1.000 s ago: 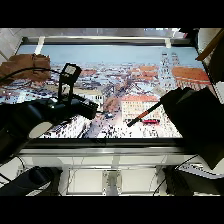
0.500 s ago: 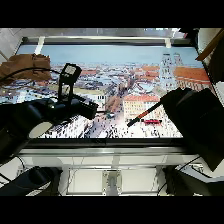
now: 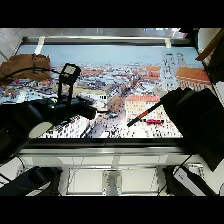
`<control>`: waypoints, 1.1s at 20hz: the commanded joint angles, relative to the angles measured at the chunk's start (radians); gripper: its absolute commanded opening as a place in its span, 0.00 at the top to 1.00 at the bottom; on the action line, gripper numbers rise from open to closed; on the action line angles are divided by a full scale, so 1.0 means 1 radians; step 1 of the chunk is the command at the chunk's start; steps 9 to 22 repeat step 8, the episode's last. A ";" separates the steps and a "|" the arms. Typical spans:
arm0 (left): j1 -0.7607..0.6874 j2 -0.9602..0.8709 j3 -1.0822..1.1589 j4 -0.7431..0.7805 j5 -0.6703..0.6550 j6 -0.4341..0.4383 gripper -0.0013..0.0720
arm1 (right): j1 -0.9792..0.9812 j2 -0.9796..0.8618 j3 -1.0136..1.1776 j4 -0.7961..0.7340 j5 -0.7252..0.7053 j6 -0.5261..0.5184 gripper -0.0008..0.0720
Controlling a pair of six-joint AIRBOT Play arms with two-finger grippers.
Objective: Fold the clothes and pants, and hang the long-sleeved shirts on hangers.
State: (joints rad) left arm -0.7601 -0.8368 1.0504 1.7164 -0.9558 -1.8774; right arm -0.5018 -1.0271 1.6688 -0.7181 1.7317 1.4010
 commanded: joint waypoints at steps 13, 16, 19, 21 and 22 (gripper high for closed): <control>0.000 0.000 0.000 0.000 -0.001 -0.001 0.96 | 0.311 0.007 0.001 -0.240 0.050 -0.035 0.96; 0.000 0.000 0.000 0.000 -0.001 -0.001 0.96 | 0.311 0.007 0.001 -0.240 0.050 -0.035 0.96; 0.000 0.000 0.000 0.000 -0.001 -0.001 0.96 | 0.311 0.007 0.001 -0.240 0.050 -0.035 0.96; 0.000 0.000 0.000 0.000 -0.001 -0.001 0.96 | 0.311 0.007 0.001 -0.240 0.050 -0.035 0.96; 0.000 0.000 0.000 0.000 -0.001 -0.001 0.96 | 0.311 0.007 0.001 -0.240 0.050 -0.035 0.96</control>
